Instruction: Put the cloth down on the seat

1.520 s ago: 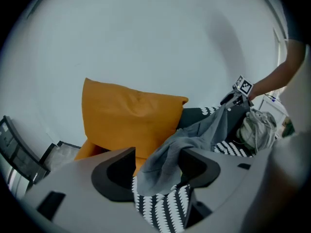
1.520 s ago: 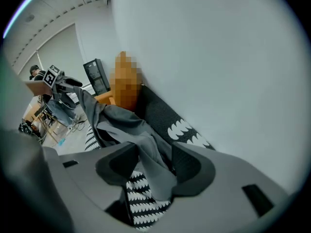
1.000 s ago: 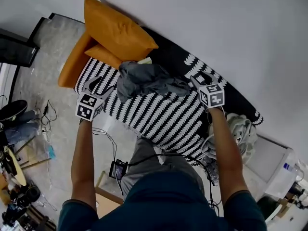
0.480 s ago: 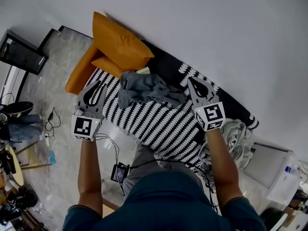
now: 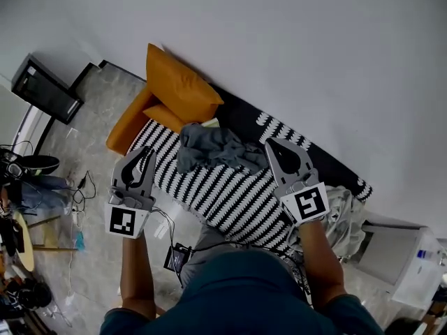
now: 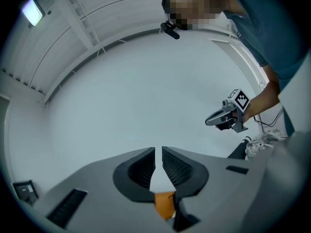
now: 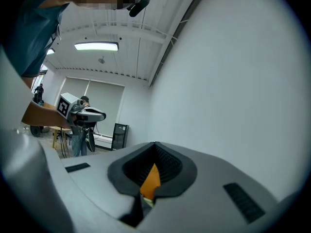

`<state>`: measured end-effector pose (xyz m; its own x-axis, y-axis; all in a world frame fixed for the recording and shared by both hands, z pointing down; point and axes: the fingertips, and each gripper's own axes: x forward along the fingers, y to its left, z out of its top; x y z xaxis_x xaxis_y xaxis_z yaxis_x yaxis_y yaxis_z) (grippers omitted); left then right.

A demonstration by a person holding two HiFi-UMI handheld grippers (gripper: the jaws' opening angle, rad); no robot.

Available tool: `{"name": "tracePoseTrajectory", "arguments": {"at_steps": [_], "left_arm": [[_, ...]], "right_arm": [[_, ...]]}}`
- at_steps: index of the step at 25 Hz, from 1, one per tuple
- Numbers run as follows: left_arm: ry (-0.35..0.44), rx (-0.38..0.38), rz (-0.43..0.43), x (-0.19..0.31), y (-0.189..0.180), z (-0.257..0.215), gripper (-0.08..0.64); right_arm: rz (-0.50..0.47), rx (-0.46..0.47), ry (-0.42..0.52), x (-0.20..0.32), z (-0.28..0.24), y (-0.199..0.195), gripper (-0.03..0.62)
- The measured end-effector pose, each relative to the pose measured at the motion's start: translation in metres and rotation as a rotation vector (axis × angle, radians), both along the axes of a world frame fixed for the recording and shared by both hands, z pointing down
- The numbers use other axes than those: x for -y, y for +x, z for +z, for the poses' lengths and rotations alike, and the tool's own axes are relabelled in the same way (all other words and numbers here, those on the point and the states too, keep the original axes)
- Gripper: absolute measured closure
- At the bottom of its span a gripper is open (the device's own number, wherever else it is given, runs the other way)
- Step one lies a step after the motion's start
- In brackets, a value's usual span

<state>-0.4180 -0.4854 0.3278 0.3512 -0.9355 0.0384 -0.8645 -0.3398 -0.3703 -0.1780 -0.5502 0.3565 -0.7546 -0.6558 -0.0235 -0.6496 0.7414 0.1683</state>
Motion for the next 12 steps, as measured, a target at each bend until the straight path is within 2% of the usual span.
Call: {"name": "tracePoseTrajectory", "arguments": {"at_steps": [12], "left_arm": [[0.025, 0.019, -0.047, -0.058, 0.014, -0.039, 0.512]], "right_arm": [[-0.033, 0.03, 0.009, -0.059, -0.018, 0.03, 0.58]]}}
